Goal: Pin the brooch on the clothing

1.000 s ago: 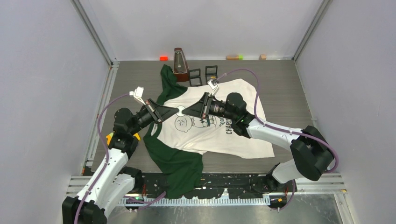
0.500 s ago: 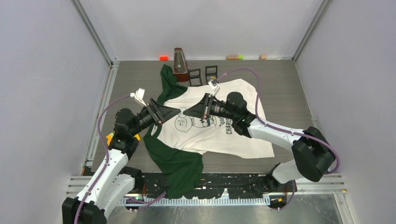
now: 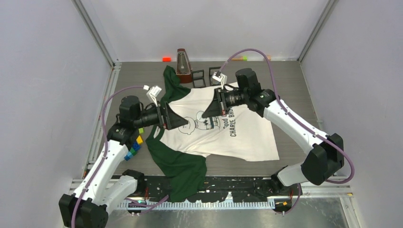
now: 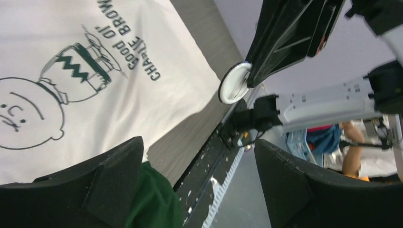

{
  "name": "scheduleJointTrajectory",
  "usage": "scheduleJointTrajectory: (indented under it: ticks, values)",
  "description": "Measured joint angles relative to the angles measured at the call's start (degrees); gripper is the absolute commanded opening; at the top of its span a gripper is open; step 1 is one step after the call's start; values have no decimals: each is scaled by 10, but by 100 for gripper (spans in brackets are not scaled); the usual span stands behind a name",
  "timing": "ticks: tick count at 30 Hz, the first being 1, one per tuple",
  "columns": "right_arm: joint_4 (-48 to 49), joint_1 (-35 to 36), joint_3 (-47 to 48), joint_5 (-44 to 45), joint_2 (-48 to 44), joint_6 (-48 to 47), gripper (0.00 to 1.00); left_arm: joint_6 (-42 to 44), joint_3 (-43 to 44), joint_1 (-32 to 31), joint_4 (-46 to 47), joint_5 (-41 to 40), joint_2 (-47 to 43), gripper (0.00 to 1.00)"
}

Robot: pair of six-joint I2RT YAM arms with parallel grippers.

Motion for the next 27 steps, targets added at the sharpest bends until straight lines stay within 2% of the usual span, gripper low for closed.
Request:
scheduleJointTrajectory:
  ticks: [4,10,17,24,27]
  values:
    - [-148,3,58,-66,5,-101,1,73,26,-25,-54,58,18,86]
    - [-250,19,61,-125,14,-159,1,114,44,-78,-88,116,68,75]
    - [-296,45,62,-146,35,-183,1,113,54,-141,-83,123,103,59]
    - [-304,65,69,-153,49,-190,1,70,48,-174,-21,123,114,38]
    - [-308,65,71,-153,53,-193,1,57,42,-174,-5,125,114,36]
